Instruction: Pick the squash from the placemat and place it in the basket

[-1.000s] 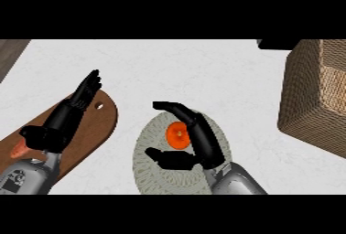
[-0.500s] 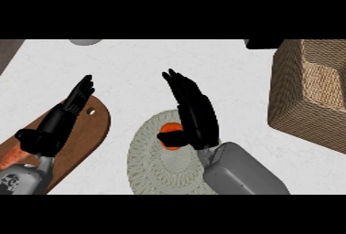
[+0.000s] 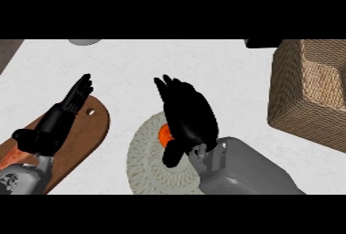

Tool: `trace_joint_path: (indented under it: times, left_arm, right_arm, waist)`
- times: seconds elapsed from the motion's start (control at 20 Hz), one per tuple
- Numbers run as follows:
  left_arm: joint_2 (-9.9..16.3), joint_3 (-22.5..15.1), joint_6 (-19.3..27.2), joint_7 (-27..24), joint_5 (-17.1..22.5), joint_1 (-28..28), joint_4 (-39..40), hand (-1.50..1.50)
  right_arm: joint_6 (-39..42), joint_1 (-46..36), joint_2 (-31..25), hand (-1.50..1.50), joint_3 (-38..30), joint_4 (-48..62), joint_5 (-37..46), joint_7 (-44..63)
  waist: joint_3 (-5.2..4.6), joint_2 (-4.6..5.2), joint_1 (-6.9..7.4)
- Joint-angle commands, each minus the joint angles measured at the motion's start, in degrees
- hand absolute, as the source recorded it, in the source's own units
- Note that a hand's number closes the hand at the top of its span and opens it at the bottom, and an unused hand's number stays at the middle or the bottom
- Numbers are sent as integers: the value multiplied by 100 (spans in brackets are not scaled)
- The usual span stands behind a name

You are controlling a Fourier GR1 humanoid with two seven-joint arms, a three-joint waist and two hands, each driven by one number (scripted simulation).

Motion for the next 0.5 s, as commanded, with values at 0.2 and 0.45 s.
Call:
trace_joint_path:
  times: [0.2,0.45]
  left_arm:
    - [-2,131,-117,-150,-103,28,117,0]
    - [-136,135,-184,-70,-89,16,63,0]
  right_arm:
    - [1553,-242,9,-150,-632,-1650,-1135,2086]
    - [1660,-75,-319,-150,-833,-2144,-1366,2182]
  waist:
    - [14,58,30]
    - [17,74,81]
